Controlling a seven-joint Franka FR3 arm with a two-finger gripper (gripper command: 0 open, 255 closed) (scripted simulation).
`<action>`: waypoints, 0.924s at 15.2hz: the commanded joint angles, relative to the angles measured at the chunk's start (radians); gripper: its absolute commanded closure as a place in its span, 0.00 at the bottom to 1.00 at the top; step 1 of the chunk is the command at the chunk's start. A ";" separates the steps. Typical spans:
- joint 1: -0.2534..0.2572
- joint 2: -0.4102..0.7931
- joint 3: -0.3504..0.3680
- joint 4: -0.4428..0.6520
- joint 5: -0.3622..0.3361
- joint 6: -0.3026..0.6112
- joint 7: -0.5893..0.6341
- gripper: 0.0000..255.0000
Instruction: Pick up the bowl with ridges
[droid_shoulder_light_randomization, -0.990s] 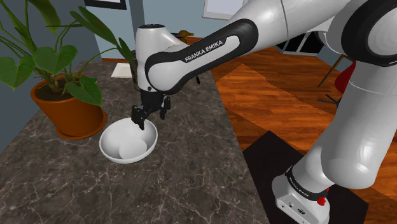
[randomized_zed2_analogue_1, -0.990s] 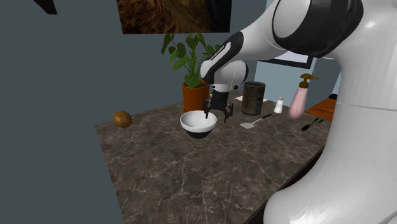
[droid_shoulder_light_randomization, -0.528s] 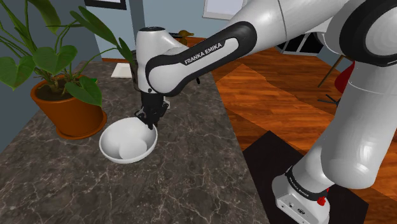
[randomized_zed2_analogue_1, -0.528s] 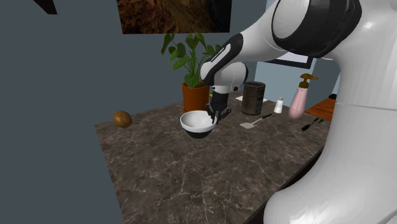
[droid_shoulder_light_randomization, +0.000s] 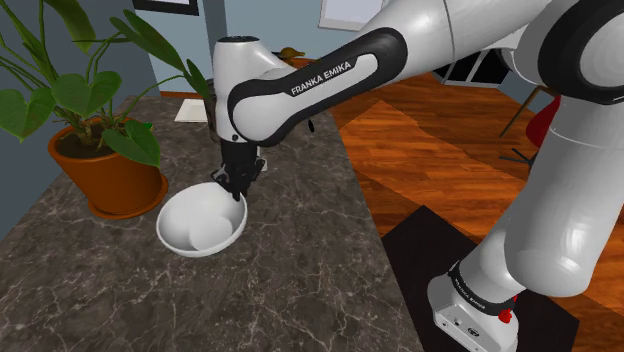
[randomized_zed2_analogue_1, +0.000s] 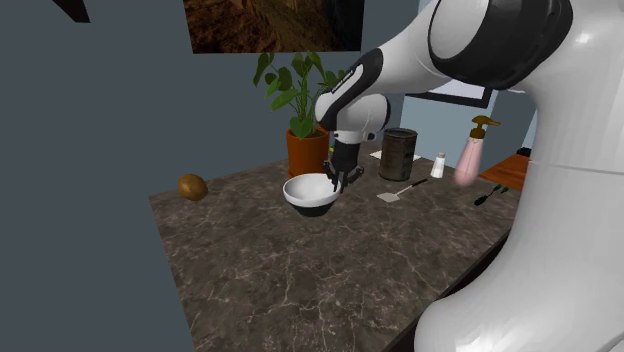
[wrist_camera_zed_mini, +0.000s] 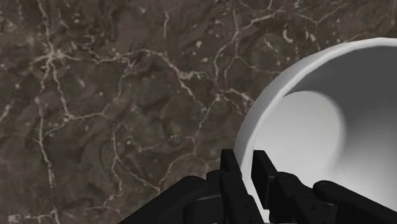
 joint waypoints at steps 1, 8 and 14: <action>-0.002 -0.015 0.002 0.009 0.006 -0.023 -0.002 1.00; -0.008 -0.057 0.008 0.054 0.023 -0.107 -0.006 1.00; -0.011 -0.077 0.010 0.086 0.030 -0.157 -0.007 1.00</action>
